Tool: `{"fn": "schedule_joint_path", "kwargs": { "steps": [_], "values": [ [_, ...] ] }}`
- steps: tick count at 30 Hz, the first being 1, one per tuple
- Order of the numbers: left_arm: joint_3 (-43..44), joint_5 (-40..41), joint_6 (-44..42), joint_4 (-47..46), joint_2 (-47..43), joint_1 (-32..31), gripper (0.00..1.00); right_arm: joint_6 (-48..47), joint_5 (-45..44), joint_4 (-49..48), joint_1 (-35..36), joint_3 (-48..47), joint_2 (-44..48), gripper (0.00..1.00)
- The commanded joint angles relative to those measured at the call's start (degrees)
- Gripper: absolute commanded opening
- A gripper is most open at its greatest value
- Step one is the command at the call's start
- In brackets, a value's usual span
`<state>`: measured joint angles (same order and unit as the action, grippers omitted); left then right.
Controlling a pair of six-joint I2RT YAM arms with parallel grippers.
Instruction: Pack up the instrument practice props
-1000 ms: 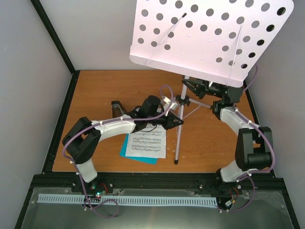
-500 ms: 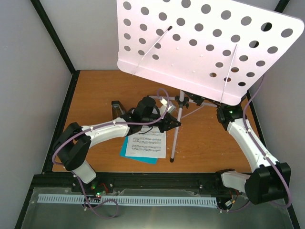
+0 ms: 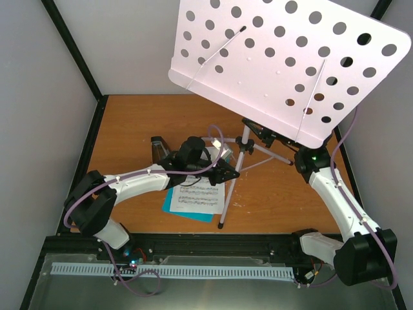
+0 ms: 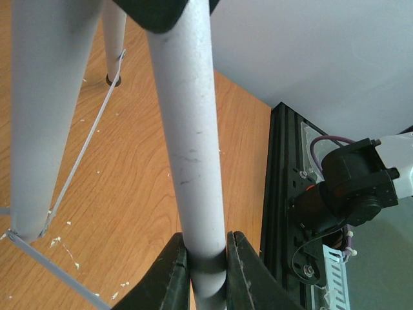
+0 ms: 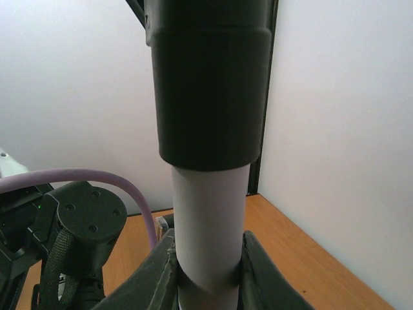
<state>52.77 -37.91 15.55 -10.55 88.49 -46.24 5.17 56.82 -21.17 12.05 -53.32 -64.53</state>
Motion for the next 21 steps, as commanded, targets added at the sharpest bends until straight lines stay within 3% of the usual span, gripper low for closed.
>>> {"fn": "schedule_joint_path", "kwargs": {
  "steps": [1, 7, 18, 21],
  "values": [
    [3.9, -1.8, -4.9, -18.5, -6.3, 0.5, 0.00, 3.3, -2.5, 3.9, 0.7, 1.7, 1.4, 0.03],
    [4.7, -1.9, -4.0, -18.9, -6.2, 0.4, 0.00, 0.3, -5.1, 7.2, 1.2, 3.6, 1.4, 0.03],
    [4.7, 1.5, -3.8, -15.5, -6.5, 0.4, 0.00, 2.3, -10.2, 3.3, 1.3, 8.7, 1.2, 0.04],
    [3.9, 3.6, -3.5, -14.3, -6.6, 0.4, 0.00, 4.2, -12.0, 1.1, 1.3, 10.2, 1.9, 0.20]
  ]
}}
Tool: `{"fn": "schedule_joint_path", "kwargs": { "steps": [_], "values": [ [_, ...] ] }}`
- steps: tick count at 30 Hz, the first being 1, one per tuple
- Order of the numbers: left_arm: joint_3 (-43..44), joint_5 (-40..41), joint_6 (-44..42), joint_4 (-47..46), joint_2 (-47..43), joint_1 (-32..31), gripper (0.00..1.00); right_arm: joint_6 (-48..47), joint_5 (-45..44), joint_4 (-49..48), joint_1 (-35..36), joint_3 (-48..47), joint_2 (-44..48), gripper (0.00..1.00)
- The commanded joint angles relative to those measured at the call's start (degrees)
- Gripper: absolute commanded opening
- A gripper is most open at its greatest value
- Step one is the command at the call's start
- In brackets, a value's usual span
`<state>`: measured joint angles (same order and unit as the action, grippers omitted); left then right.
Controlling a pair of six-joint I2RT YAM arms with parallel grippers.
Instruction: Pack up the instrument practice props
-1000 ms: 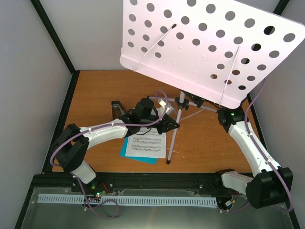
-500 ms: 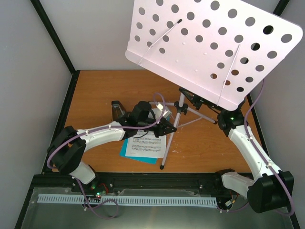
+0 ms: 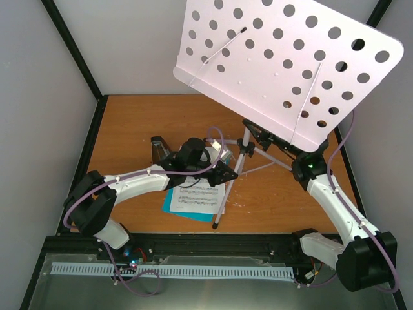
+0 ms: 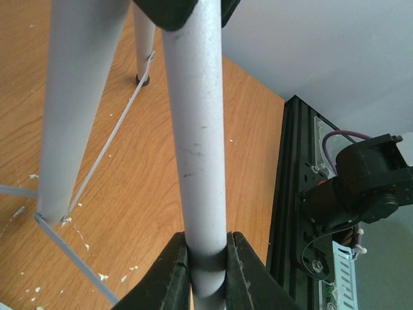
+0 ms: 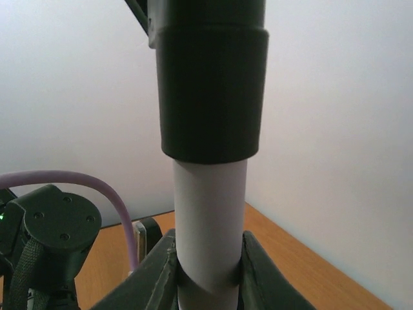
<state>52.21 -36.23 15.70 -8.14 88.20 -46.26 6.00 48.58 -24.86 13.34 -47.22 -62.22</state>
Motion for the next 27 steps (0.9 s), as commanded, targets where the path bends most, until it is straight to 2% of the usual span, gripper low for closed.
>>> {"fn": "schedule_joint_path", "kwargs": {
  "steps": [1, 4, 8, 14, 20, 27],
  "values": [
    [4.1, 2.5, -3.5, -16.4, -6.5, 0.5, 0.00, 4.1, -4.5, 3.9, 0.1, 4.7, 0.0, 0.28],
    [3.3, 3.6, -3.0, -15.4, -6.6, 0.5, 0.00, 5.3, -6.7, 2.7, 0.0, 6.1, 1.4, 0.51],
    [2.4, 3.9, -2.5, -14.8, -6.7, 0.5, 0.00, 6.1, -7.9, 3.2, 0.1, 7.4, 3.5, 0.64],
    [2.3, 5.4, -0.6, -13.7, -6.4, 0.5, 0.00, 7.1, -11.8, 5.1, 0.1, 10.6, 7.5, 0.70],
    [3.3, 4.5, 3.0, -12.7, -4.2, 0.5, 0.00, 11.2, -16.3, 5.3, 0.1, 15.4, 11.6, 0.72],
    [4.3, 3.3, 6.2, -12.1, -2.3, 0.5, 0.00, 10.5, -16.5, 7.5, 0.1, 12.5, 10.9, 0.74]
  ]
}}
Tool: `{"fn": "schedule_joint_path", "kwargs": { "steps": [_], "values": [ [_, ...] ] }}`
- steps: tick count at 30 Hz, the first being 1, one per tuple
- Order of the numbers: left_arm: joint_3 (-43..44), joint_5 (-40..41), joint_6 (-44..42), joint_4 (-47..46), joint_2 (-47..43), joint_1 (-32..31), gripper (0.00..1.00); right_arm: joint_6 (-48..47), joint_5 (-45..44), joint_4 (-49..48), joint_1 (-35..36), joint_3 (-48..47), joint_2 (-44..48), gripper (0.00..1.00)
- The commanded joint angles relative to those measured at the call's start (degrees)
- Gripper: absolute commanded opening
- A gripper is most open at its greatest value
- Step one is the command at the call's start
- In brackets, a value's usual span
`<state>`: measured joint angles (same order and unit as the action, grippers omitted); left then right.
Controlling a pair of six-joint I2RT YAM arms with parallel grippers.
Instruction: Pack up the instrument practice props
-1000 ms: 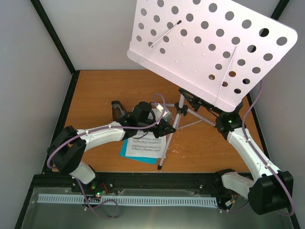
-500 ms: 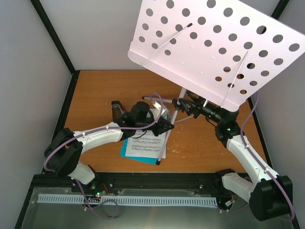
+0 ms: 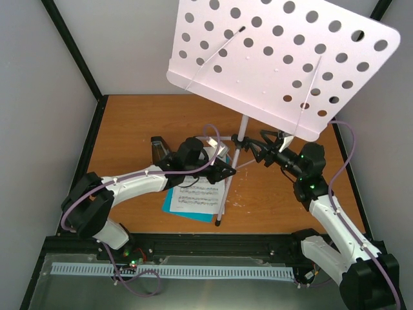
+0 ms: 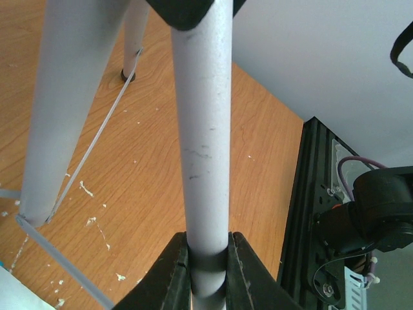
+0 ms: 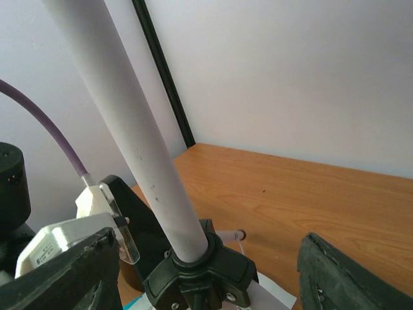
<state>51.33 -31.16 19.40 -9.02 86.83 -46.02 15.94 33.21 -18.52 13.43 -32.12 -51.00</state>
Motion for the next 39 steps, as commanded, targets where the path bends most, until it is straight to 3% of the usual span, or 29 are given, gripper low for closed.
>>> {"fn": "schedule_joint_path", "kwargs": {
  "steps": [1, 10, 17, 22, 26, 34, 39],
  "values": [
    [5.6, -1.5, 3.0, -10.7, -0.6, 0.2, 0.00, 0.9, -1.4, 1.2, 0.0, -2.8, -0.8, 0.74],
    [6.7, -1.3, 6.8, -8.9, 2.0, 1.1, 0.01, 8.4, -7.7, 6.3, 0.0, -2.2, -2.2, 0.72],
    [6.9, -0.4, 5.4, -7.7, 1.6, 1.2, 0.18, 12.4, -5.1, 5.9, -0.1, 0.3, -0.6, 0.65],
    [7.0, -0.5, 4.9, -7.9, 1.5, 1.2, 0.09, 10.8, -0.9, 3.8, 0.0, 1.0, -0.5, 0.59],
    [7.2, -0.6, 3.9, -7.9, 1.6, 1.2, 0.01, 8.4, 2.5, 2.2, -0.1, -0.8, -1.8, 0.61],
    [7.1, -1.9, 1.5, -8.7, 0.7, 1.2, 0.00, 9.4, 3.7, -15.0, -0.1, -3.0, -7.5, 0.60],
    [7.3, -5.1, 2.3, -9.6, 0.5, 1.2, 0.00, 9.8, 9.8, -23.4, -0.1, -7.3, -13.1, 0.60]
  ]
}}
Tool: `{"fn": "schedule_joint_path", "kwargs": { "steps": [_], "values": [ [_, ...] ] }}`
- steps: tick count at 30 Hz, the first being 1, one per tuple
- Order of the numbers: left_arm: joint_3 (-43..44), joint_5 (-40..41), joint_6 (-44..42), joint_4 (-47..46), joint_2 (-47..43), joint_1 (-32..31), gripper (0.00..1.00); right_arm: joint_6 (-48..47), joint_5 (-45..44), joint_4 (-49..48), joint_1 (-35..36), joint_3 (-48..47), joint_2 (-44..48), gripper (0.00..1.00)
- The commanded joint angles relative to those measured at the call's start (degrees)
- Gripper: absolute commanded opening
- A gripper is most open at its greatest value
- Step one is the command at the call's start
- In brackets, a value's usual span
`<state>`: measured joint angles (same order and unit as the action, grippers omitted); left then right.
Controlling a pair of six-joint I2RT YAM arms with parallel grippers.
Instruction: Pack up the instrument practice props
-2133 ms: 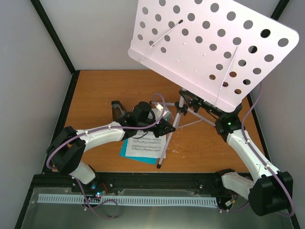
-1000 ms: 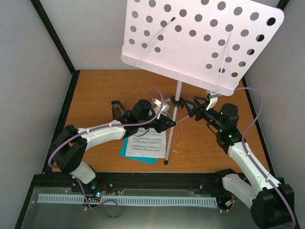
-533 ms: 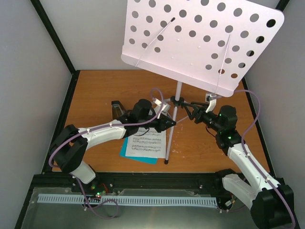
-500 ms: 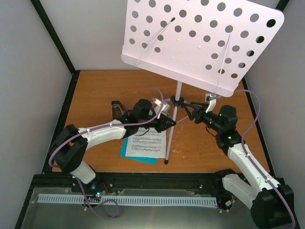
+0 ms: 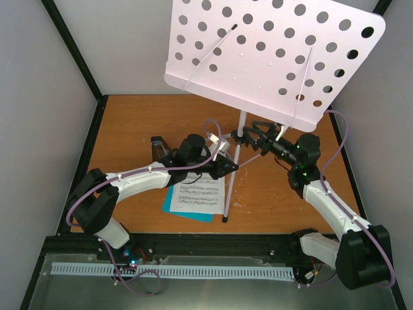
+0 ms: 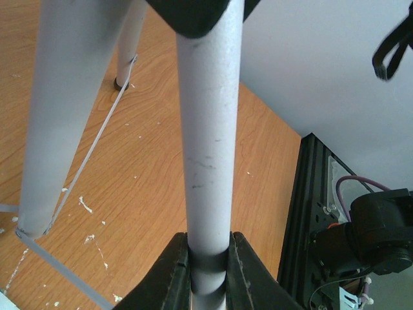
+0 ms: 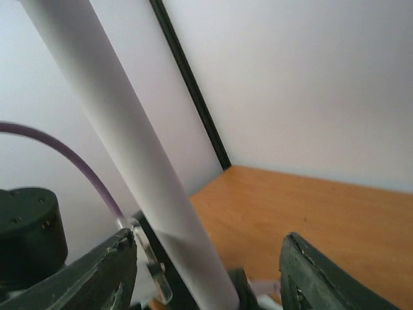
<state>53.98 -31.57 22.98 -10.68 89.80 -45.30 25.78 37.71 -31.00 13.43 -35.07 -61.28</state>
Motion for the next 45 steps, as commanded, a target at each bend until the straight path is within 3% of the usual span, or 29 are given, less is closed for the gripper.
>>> {"fn": "schedule_joint_path", "kwargs": {
  "steps": [1, 4, 13, 19, 22, 38, 45],
  "values": [
    [4.8, -5.0, -1.2, -8.0, -2.5, 0.5, 0.00, -0.6, 6.2, -11.7, -0.1, -5.6, -3.6, 0.59],
    [5.0, -5.4, -1.2, -7.9, -2.4, 0.5, 0.00, -2.4, 8.6, -11.4, -0.2, -9.6, -5.7, 0.59],
    [6.1, -5.7, -1.8, -6.6, -2.4, 0.6, 0.00, -3.4, 17.5, -7.9, -0.2, -18.3, -9.9, 0.42],
    [7.6, -4.4, -3.0, -6.1, -2.9, 0.6, 0.00, -7.2, 19.2, -3.2, -0.1, -17.4, -8.1, 0.22],
    [8.6, -3.6, -4.2, -6.8, -3.6, 0.6, 0.00, -8.1, 19.2, -2.3, -0.1, -16.0, -6.7, 0.16],
    [14.0, -2.6, -14.8, -13.5, -3.8, 0.6, 0.00, -11.1, 18.4, 3.7, -0.1, -14.0, -1.8, 0.15],
    [10.5, -1.1, -18.2, -17.6, -4.0, 0.6, 0.00, -12.8, 17.4, 6.9, -0.1, -13.5, 0.2, 0.17]
  ]
}}
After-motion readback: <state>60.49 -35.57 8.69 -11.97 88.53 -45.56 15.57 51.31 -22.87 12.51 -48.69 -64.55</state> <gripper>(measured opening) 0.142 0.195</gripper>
